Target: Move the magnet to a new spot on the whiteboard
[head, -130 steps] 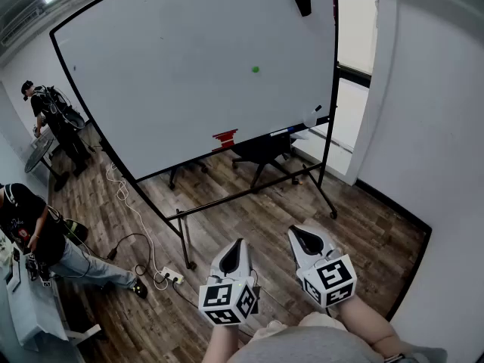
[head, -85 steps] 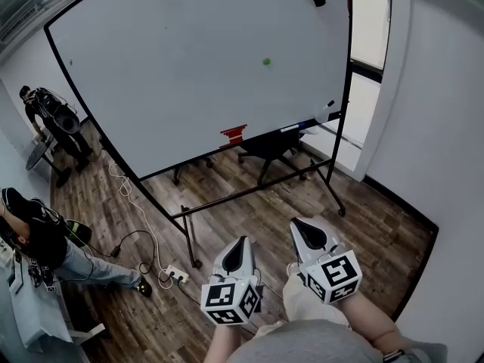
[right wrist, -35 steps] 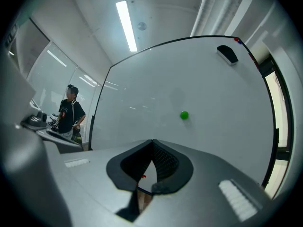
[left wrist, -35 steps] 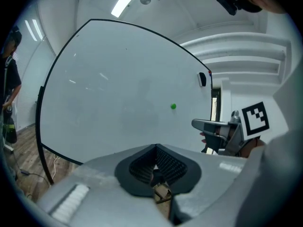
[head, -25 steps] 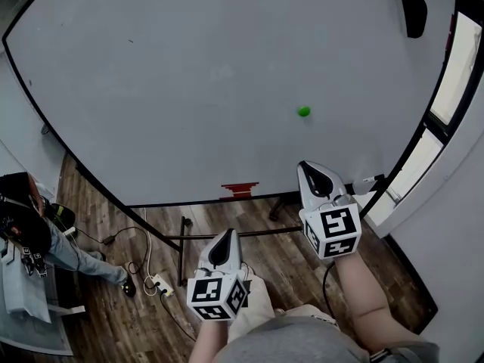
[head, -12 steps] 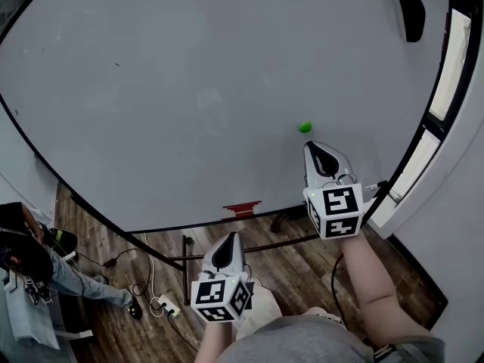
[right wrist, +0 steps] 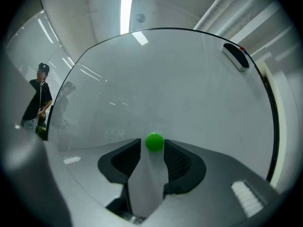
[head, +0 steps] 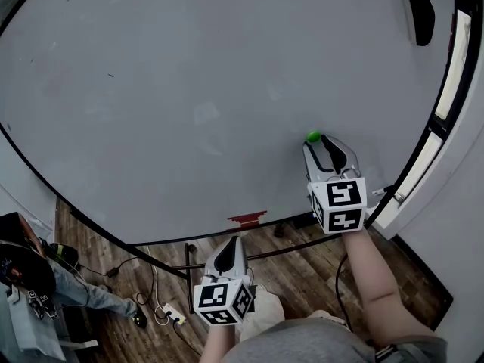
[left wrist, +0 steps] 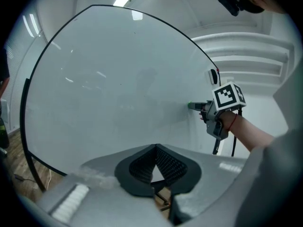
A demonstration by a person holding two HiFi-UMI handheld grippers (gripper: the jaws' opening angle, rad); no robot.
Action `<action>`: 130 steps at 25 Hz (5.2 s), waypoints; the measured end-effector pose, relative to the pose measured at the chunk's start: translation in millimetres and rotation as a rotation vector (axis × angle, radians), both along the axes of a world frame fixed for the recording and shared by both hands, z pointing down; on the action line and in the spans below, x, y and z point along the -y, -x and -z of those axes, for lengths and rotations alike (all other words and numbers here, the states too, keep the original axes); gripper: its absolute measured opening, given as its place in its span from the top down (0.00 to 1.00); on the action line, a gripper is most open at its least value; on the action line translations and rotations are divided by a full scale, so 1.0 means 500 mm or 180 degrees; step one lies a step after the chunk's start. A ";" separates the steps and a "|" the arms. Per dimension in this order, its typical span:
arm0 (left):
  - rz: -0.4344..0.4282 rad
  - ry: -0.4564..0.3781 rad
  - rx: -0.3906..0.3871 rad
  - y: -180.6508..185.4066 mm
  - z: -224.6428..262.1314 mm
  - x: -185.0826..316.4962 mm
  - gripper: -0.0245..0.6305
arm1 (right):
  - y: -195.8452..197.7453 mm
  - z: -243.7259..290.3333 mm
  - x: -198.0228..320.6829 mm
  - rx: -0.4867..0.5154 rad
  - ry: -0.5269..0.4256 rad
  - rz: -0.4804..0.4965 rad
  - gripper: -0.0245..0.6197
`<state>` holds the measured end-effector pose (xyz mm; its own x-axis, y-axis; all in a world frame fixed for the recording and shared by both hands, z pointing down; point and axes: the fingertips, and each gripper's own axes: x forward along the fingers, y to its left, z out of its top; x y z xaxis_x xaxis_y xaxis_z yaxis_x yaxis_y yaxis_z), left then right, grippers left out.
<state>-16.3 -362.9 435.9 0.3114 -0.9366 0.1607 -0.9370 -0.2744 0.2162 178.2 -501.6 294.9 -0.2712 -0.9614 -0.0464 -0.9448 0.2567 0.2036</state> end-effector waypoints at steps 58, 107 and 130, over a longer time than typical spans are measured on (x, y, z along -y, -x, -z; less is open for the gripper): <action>0.0350 0.0020 -0.0032 -0.022 0.003 -0.282 0.96 | 0.017 -0.054 -0.357 0.0049 0.0140 0.0468 0.77; 0.0905 -0.0038 -0.0006 0.283 0.011 -0.234 0.96 | 0.360 -0.058 -0.294 0.0046 0.0106 0.1055 0.77; 0.0639 -0.0011 -0.0157 0.499 -0.001 -0.083 0.96 | 0.620 0.000 -0.139 -0.0205 -0.0028 0.0828 0.77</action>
<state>-265.6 -321.4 436.3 0.1257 -0.9812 0.1467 -0.9613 -0.0839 0.2625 -131.9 -432.0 295.0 -0.5119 -0.8585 -0.0291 -0.8322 0.4873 0.2646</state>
